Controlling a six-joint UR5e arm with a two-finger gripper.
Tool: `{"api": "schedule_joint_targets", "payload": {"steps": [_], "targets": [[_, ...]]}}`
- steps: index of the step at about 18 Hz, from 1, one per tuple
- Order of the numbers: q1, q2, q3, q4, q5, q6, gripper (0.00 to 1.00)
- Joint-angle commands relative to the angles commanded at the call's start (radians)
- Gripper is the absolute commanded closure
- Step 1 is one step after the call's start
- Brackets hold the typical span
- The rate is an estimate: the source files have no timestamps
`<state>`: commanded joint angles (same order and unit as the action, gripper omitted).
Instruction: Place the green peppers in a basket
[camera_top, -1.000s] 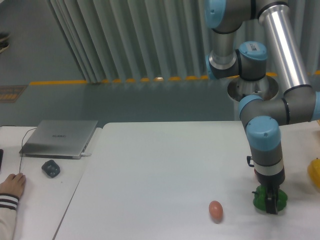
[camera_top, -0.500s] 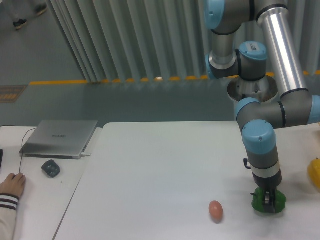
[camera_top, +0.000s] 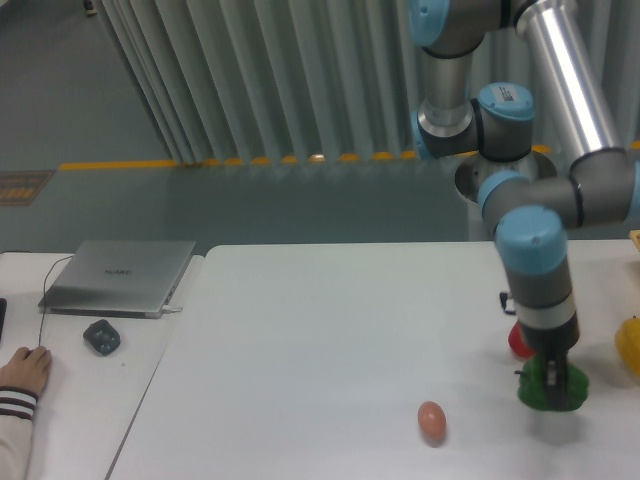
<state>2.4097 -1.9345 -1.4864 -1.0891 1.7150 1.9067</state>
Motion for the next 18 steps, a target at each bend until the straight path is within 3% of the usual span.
{"api": "schedule_joint_targets", "payload": {"steps": [5, 10, 14, 18], "targets": [[0.106, 0.031, -0.002, 0.0, -0.023, 0.031, 0.63], [0.25, 0.043, 0.002, 0.0, -0.081, 0.155, 0.62], [0.345, 0.032, 0.002, 0.0, -0.118, 0.184, 0.62], [0.379, -0.013, 0.009, 0.006, -0.117, 0.184, 0.61]]}}
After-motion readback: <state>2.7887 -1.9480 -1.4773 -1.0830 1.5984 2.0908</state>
